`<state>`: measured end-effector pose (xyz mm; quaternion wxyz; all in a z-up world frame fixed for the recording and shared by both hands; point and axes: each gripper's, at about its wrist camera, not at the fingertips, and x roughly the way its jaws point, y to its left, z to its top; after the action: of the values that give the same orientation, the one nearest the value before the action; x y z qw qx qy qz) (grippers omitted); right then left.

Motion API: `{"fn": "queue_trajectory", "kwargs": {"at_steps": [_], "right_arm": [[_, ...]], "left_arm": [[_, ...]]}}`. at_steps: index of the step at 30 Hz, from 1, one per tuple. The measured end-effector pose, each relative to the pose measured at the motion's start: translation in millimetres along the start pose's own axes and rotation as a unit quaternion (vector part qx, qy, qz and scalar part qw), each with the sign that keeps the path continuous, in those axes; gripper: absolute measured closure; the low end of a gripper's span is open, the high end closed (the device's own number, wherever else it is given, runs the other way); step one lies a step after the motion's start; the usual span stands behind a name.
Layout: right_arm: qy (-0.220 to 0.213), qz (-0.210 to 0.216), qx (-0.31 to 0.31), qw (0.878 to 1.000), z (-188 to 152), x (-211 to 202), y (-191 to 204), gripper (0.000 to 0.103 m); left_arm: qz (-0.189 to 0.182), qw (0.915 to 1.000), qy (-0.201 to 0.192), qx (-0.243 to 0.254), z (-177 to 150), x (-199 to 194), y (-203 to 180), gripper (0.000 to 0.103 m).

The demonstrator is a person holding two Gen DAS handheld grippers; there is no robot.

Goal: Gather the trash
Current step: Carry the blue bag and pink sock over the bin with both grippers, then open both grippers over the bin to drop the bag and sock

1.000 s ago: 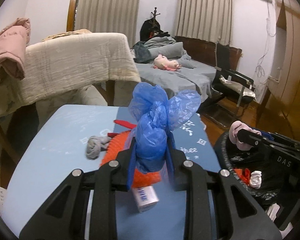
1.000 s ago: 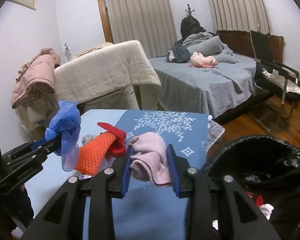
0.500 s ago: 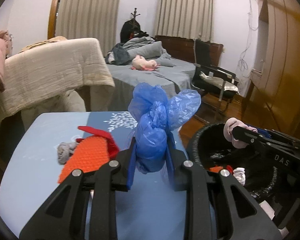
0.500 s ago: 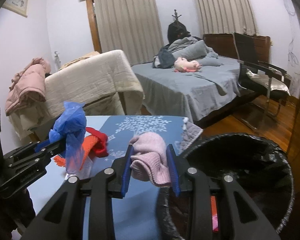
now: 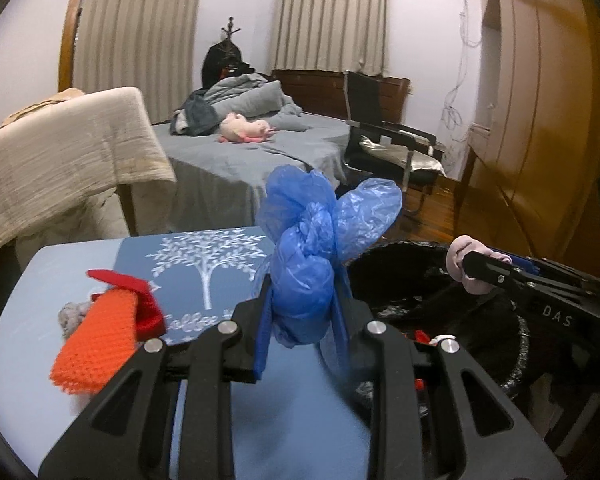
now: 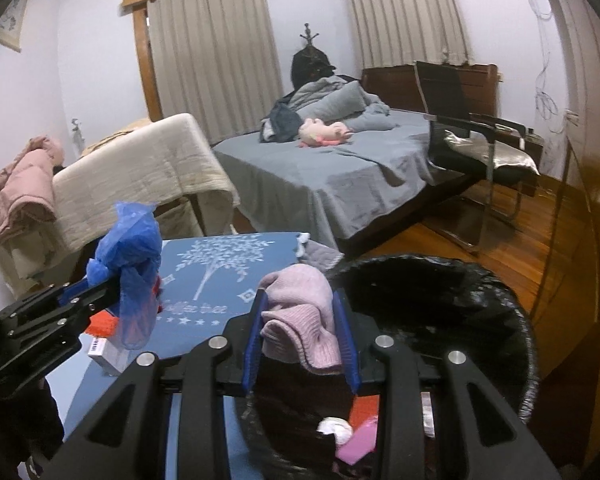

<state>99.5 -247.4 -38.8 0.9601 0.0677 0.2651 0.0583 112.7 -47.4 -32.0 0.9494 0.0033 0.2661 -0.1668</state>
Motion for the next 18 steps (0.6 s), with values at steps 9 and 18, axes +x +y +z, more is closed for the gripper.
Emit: {"fn": "queue_trajectory", "kwargs": {"at_steps": [9,18], "right_arm": [[-0.004,-0.035,0.013,0.999,-4,-13,-37,0.07],[0.004,-0.067,0.032,0.997,-13,-18,-72,0.07]], "left_arm": [[-0.033,0.9993,0.007,0.019,2,27,-37,0.077],[-0.069,0.9968,0.02,0.034,4,57,-65,0.077]]}}
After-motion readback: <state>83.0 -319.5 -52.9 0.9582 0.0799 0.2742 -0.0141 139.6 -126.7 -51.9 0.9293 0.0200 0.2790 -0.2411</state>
